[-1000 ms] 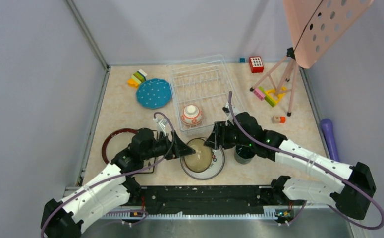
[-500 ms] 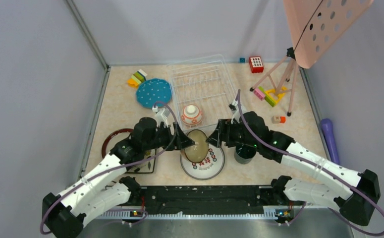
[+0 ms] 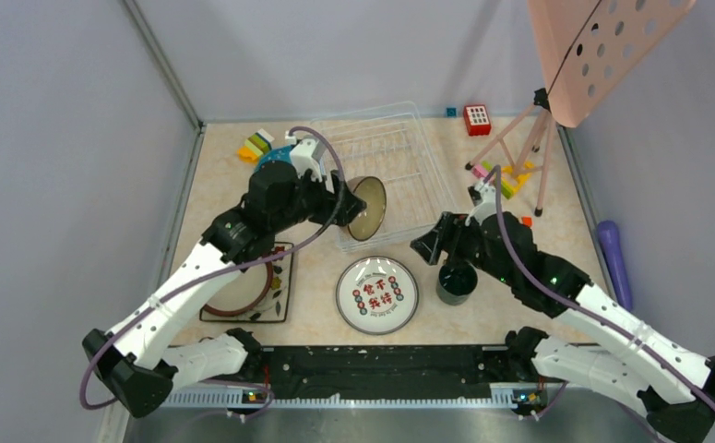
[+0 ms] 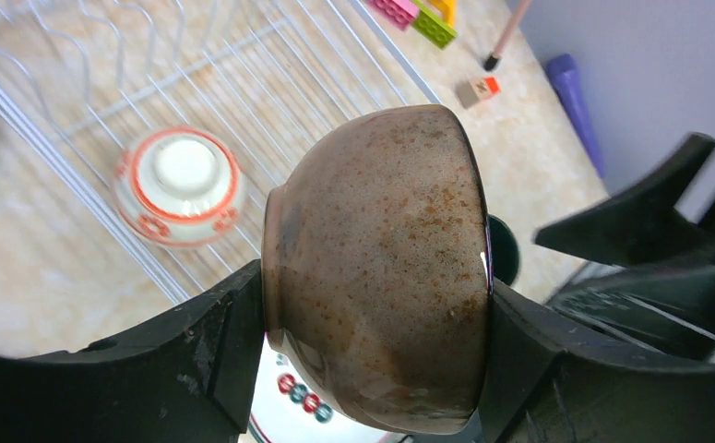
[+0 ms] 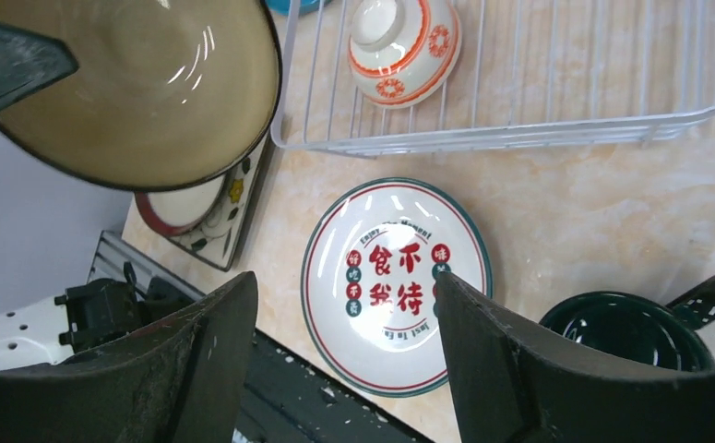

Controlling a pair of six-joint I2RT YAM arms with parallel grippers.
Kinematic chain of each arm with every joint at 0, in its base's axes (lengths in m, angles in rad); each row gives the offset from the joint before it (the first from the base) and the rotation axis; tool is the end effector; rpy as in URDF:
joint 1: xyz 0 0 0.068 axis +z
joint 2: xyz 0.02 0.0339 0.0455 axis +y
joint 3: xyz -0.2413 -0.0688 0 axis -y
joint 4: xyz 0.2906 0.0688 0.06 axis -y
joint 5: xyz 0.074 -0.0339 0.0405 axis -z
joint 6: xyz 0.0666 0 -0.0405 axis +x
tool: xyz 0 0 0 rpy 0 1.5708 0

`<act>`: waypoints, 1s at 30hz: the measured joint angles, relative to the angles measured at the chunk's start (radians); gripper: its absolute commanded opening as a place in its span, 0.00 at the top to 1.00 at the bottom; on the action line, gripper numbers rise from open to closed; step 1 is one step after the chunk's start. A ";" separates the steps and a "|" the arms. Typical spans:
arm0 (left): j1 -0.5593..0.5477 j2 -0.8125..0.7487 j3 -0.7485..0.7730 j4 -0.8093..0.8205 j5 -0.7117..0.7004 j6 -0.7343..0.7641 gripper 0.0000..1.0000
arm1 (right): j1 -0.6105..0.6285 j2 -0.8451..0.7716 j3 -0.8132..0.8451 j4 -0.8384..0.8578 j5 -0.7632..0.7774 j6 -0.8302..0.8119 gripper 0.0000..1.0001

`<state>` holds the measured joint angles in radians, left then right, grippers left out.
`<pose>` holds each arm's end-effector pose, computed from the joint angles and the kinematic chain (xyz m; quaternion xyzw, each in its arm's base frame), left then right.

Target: Load the mixed dishes into the dish rack

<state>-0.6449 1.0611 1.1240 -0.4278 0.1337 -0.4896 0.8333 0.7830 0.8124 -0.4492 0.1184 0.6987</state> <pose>0.2498 -0.1990 0.3523 0.1015 0.8164 -0.3504 0.4476 0.1845 0.1913 0.2951 -0.0242 0.8377 0.3409 0.4260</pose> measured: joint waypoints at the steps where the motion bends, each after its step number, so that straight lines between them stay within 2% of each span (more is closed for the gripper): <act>1: 0.000 0.021 0.020 0.005 -0.015 0.026 1.00 | 0.000 -0.008 0.008 -0.013 0.013 -0.002 0.31; 13: -0.042 0.355 0.197 0.056 -0.196 0.381 1.00 | -0.003 -0.098 0.048 -0.080 0.127 -0.039 0.34; 20: -0.122 0.465 0.274 0.231 -0.272 0.564 1.00 | -0.005 -0.166 0.048 -0.119 0.183 -0.052 0.34; 25: -0.146 0.579 0.343 0.251 -0.327 0.587 1.00 | -0.005 -0.199 0.059 -0.139 0.207 -0.053 0.29; 30: -0.130 0.616 0.361 0.229 -0.339 0.528 1.00 | -0.005 -0.096 0.109 -0.158 0.196 -0.070 0.27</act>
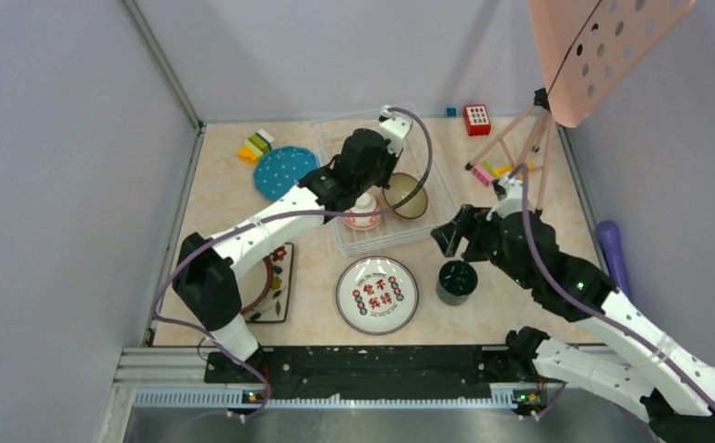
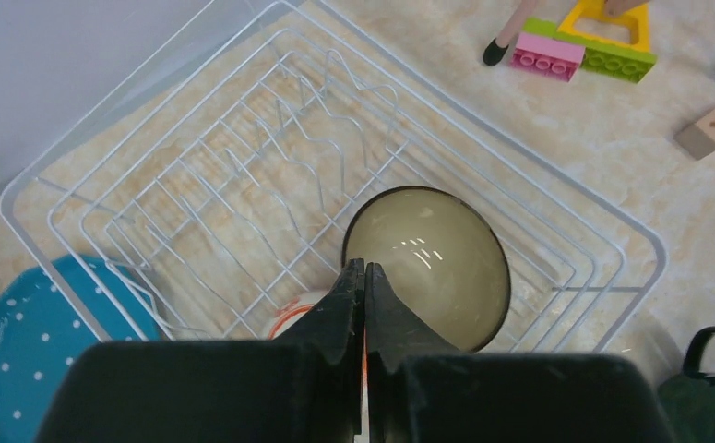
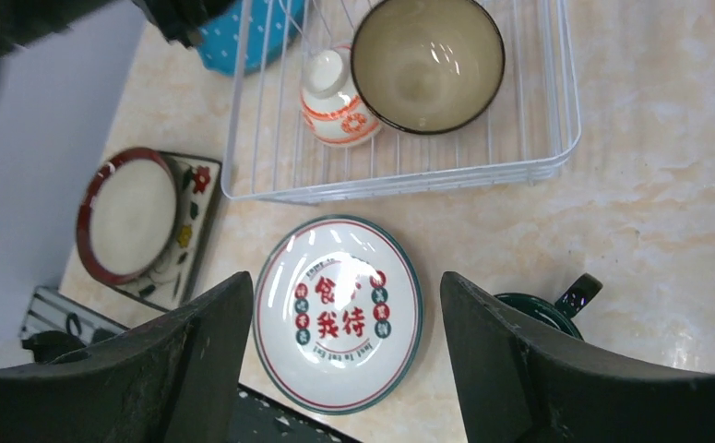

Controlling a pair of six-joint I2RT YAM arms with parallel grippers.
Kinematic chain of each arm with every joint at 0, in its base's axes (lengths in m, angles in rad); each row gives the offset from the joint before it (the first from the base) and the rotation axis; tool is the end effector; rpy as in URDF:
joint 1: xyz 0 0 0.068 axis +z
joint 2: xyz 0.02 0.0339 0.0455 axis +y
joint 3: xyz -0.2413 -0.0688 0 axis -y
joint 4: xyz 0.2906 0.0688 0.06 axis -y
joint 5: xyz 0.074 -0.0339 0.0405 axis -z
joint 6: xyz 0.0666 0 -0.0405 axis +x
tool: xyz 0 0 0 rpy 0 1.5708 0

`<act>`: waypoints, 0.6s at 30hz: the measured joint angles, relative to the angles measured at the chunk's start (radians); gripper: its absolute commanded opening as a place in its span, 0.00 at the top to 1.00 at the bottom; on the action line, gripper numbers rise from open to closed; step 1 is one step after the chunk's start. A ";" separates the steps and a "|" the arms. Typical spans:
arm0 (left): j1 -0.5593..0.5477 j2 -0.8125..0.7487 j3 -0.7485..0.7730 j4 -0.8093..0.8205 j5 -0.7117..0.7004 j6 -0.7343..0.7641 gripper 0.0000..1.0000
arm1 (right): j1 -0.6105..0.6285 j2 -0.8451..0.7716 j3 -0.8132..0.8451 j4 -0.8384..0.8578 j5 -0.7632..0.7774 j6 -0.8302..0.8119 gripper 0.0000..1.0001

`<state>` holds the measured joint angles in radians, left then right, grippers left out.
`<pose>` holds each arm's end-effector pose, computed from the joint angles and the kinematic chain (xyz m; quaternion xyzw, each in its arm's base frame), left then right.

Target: Load the mixed dishes into the dish rack

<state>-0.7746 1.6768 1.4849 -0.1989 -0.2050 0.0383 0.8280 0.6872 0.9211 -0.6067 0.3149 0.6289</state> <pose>0.3461 -0.3197 0.3039 0.2745 0.7817 -0.1199 0.5470 0.1709 0.1556 0.3423 0.0069 0.8204 0.2741 0.5017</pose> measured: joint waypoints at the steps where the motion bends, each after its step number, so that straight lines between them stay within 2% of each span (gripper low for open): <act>1: 0.003 -0.006 0.000 0.001 0.000 -0.018 1.00 | 0.000 0.031 0.006 -0.001 -0.004 -0.005 0.27; 6: 0.036 -0.072 -0.014 -0.048 0.023 -0.157 0.96 | 0.000 0.162 0.012 -0.007 -0.027 -0.029 0.30; 9: 0.092 -0.132 -0.049 -0.077 0.101 -0.267 0.88 | -0.010 0.227 0.022 -0.001 -0.050 -0.052 0.31; 13: 0.230 -0.262 -0.207 -0.070 0.253 -0.432 0.69 | -0.026 0.371 0.106 0.013 -0.093 -0.113 0.34; 16: 0.336 -0.374 -0.331 -0.073 0.306 -0.509 0.53 | -0.028 0.507 0.202 0.037 -0.128 -0.172 0.37; 18: 0.363 -0.457 -0.394 -0.085 0.329 -0.542 0.49 | -0.028 0.600 0.260 0.061 -0.156 -0.226 0.34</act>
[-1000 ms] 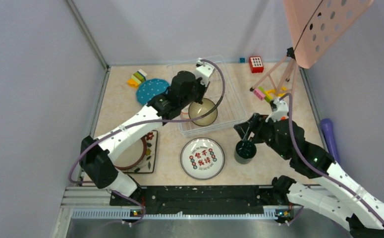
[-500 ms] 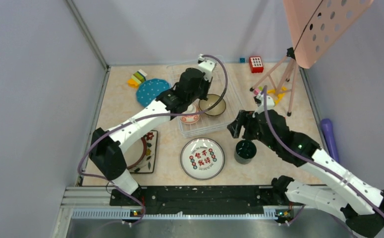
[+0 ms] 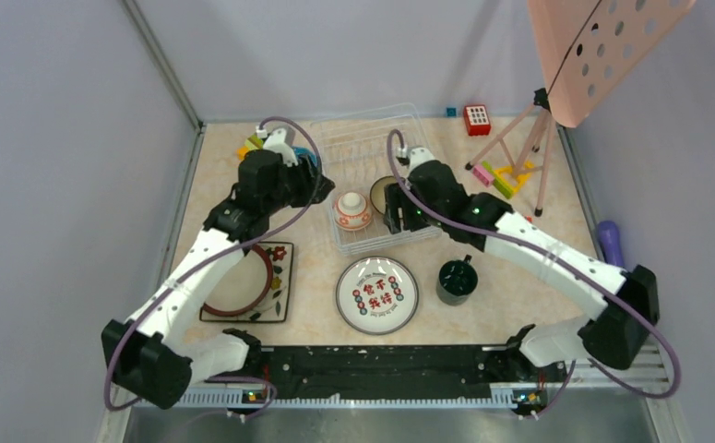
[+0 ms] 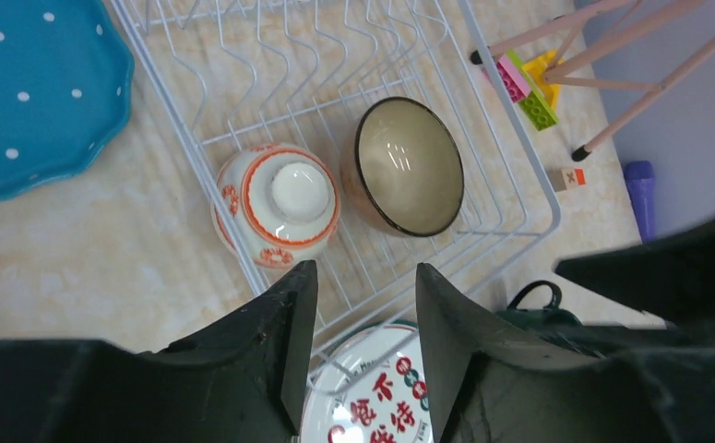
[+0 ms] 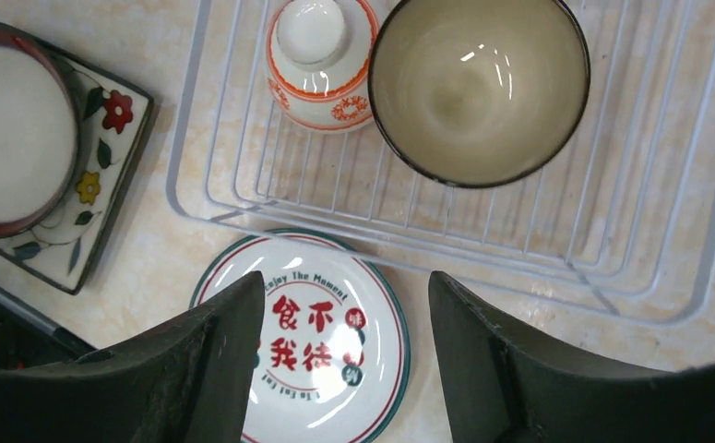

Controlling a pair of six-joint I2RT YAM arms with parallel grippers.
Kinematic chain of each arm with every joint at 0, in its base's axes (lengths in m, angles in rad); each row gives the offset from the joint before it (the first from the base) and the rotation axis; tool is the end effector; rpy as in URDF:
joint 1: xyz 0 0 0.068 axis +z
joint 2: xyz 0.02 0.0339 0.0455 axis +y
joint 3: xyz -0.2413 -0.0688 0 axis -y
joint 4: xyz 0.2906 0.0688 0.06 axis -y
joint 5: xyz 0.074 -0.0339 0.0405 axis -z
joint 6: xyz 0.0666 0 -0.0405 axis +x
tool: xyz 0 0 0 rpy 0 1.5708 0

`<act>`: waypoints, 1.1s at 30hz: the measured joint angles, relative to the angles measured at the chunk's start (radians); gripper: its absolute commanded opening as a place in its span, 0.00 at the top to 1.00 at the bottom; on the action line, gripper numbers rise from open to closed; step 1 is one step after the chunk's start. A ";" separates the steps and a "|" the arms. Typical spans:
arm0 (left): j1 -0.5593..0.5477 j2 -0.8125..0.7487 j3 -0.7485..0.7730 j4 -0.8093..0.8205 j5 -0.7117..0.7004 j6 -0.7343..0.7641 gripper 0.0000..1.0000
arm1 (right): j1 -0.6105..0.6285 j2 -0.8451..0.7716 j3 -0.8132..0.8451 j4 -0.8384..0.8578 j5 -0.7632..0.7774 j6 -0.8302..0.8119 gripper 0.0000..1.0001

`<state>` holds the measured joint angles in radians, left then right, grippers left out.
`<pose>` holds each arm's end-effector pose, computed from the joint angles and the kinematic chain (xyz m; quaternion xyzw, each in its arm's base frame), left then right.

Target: Load the mixed dishes into the dish rack

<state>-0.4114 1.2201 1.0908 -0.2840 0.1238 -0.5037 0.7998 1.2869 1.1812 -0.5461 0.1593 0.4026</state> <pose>0.3279 -0.1520 0.3059 -0.0047 0.8362 -0.2876 0.4669 0.2576 0.2500 0.2894 -0.1417 0.8828 0.1913 0.4049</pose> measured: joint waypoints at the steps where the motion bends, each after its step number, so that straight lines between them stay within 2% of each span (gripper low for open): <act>1: 0.005 -0.035 -0.017 -0.010 0.007 -0.006 0.48 | 0.000 0.046 0.024 0.011 -0.008 -0.027 0.34; 6: 0.042 -0.189 -0.064 -0.049 0.027 -0.018 0.47 | -0.011 0.237 0.151 -0.003 -0.041 -0.119 0.39; 12: 0.100 -0.278 -0.140 -0.095 0.032 -0.029 0.46 | -0.019 0.463 0.331 -0.029 -0.043 -0.195 0.44; 21: 0.109 -0.319 -0.209 -0.105 0.084 -0.055 0.46 | -0.019 0.621 0.400 -0.057 0.041 -0.245 0.49; 24: 0.109 -0.321 -0.225 -0.104 0.096 -0.060 0.46 | -0.019 0.649 0.406 -0.060 0.072 -0.255 0.63; 26: 0.110 -0.321 -0.237 -0.100 0.100 -0.068 0.46 | -0.019 0.672 0.418 -0.063 0.091 -0.263 0.85; 28: 0.110 -0.321 -0.251 -0.092 0.108 -0.074 0.47 | -0.019 0.697 0.433 -0.061 0.088 -0.263 0.99; 33: 0.110 -0.317 -0.269 -0.075 0.137 -0.083 0.47 | -0.018 0.697 0.440 -0.047 0.081 -0.263 1.00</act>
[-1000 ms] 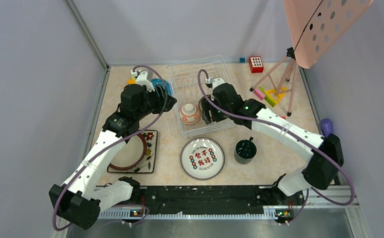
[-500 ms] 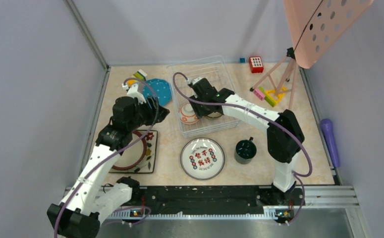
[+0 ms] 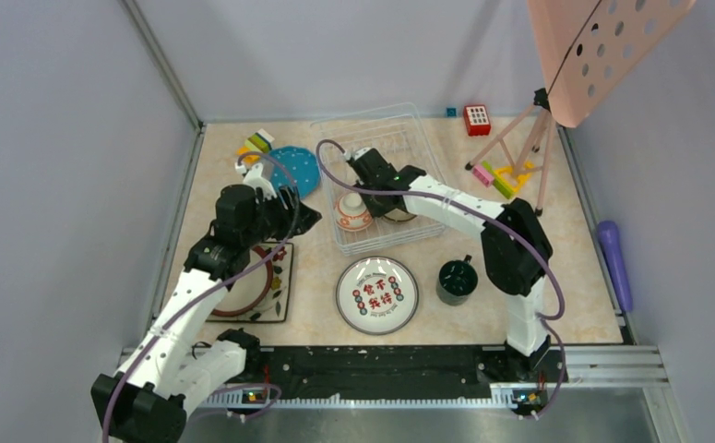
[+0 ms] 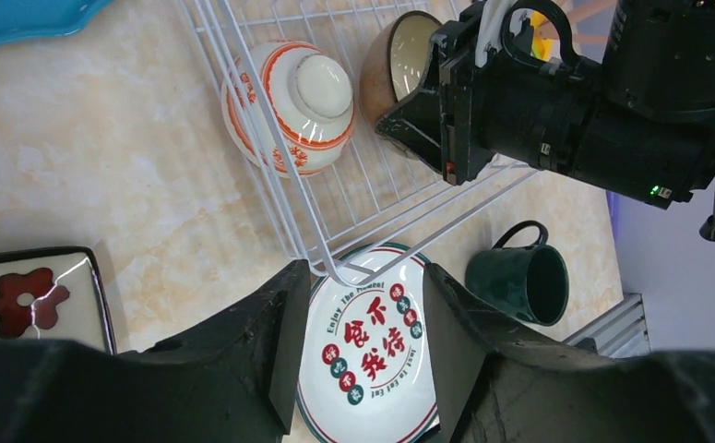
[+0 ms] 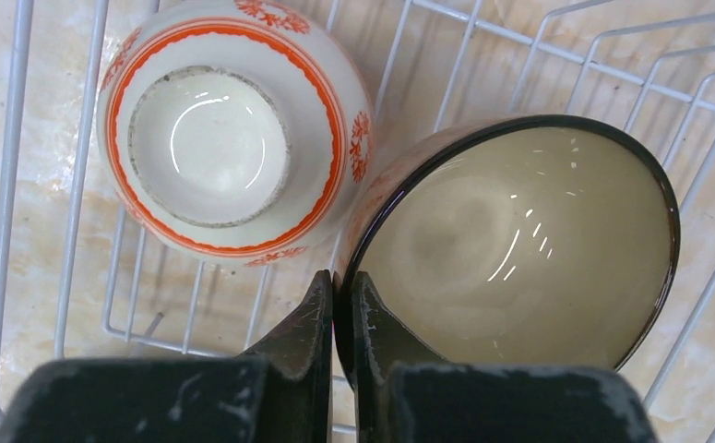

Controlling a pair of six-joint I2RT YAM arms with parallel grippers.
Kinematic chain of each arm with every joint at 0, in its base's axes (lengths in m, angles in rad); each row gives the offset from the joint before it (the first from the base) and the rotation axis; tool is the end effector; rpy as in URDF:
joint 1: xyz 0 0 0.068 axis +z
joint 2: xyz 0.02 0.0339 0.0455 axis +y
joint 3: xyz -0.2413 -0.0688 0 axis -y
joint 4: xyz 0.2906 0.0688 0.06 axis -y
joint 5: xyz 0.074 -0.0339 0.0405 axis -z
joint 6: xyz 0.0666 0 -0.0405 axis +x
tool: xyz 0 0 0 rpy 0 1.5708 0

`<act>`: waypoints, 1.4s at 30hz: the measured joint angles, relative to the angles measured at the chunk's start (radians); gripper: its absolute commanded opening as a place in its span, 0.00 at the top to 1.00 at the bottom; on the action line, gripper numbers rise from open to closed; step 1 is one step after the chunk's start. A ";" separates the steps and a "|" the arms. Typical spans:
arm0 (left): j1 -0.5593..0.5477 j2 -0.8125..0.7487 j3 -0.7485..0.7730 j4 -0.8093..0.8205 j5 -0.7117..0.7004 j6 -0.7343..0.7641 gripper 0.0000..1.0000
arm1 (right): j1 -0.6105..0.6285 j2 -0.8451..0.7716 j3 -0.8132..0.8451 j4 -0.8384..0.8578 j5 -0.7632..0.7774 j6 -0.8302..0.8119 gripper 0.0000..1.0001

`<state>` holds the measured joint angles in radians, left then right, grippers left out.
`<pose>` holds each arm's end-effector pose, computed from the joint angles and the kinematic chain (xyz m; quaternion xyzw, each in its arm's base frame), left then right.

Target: Load the mixed dishes into the dish rack

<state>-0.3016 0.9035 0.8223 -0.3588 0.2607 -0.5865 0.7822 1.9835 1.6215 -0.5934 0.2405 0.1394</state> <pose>0.2721 -0.1026 0.2803 -0.0499 0.8386 -0.3273 0.4325 0.3587 0.3340 0.1745 -0.2644 0.9092 0.0313 0.3202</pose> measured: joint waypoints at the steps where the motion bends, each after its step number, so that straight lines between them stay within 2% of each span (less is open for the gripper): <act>1: 0.000 0.003 0.000 0.002 0.006 -0.003 0.47 | -0.002 -0.003 0.000 -0.001 -0.006 0.003 1.00; 5: 0.000 0.005 -0.009 0.024 0.035 -0.019 0.46 | -0.022 -0.066 -0.052 0.002 -0.091 0.025 1.00; 8: 0.000 0.005 -0.024 0.053 0.066 -0.029 0.46 | -0.064 -0.162 -0.125 0.020 -0.224 0.063 1.00; 13: 0.000 0.030 -0.045 0.100 0.107 -0.049 0.44 | -0.225 -0.327 -0.275 0.173 -0.589 0.177 1.00; 15: 0.000 0.055 -0.048 0.122 0.132 -0.061 0.36 | -0.288 -0.341 -0.314 0.272 -0.720 0.235 1.00; 18: 0.000 0.097 -0.048 0.167 0.184 -0.083 0.16 | -0.341 -0.340 -0.380 0.441 -0.855 0.336 1.00; 21: 0.000 0.124 -0.048 0.211 0.222 -0.112 0.09 | -0.361 -0.340 -0.466 0.642 -0.969 0.505 1.00; 26: -0.019 0.130 -0.088 0.380 0.243 -0.136 0.07 | -0.368 -0.338 -0.600 1.012 -1.046 0.826 1.00; 30: -0.107 0.132 -0.100 0.446 0.170 -0.080 0.06 | -0.377 -0.299 -0.666 1.367 -1.054 1.116 1.00; 32: -0.175 0.132 -0.099 0.468 0.090 -0.016 0.04 | -0.381 -0.278 -0.688 1.513 -1.038 1.239 1.00; 36: -0.284 0.141 -0.089 0.473 -0.042 0.097 0.02 | -0.386 -0.270 -0.728 1.669 -1.006 1.385 1.00; 42: -0.364 0.203 -0.031 0.476 -0.218 0.250 0.02 | -0.386 -0.271 -0.748 1.761 -0.977 1.492 1.00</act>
<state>-0.6659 1.1061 0.7918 0.1169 0.0425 -0.3363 0.3962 1.7126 0.8730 1.1671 -0.7364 1.6318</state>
